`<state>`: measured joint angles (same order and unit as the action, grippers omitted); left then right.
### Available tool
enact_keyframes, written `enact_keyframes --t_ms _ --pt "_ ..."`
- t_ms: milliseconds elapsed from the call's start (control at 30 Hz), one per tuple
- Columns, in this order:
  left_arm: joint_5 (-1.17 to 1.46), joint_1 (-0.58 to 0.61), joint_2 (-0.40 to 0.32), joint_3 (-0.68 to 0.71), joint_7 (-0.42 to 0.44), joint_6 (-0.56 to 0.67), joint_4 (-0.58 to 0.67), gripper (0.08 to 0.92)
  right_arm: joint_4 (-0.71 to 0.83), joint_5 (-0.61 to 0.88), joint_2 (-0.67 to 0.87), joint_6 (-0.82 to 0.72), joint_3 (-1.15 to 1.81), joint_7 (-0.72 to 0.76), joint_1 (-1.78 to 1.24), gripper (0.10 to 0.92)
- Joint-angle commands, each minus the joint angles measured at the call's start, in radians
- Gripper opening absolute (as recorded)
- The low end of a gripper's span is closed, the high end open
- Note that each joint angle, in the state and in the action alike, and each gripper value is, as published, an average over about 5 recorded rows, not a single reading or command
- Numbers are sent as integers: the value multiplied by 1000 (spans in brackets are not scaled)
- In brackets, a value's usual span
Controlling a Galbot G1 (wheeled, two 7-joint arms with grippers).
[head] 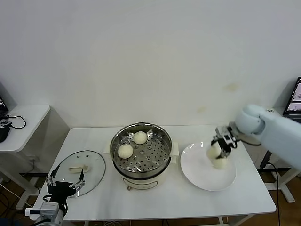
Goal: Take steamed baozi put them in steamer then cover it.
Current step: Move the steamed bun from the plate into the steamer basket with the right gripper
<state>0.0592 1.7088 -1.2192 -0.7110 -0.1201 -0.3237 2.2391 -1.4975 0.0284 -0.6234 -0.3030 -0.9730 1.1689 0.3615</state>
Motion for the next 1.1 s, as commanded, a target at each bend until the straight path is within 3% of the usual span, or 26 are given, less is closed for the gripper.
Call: enact_keyframes --t_ms 33,300,567,1100 --pt "2 -1 3 -4 0 0 1 823 21 155 -209 -17 -118 -15 306 645" --pt "5 7 6 -23 2 0 3 823 42 199 -403 -5 -120 -59 278 653" --pt "7 12 -7 -40 1 1 6 823 46 171 -534 115 -172 -130 215 653" --pt "13 15 -29 -65 -1 2 0 823 -62 -44 -533 325 -282 -159 145 653"
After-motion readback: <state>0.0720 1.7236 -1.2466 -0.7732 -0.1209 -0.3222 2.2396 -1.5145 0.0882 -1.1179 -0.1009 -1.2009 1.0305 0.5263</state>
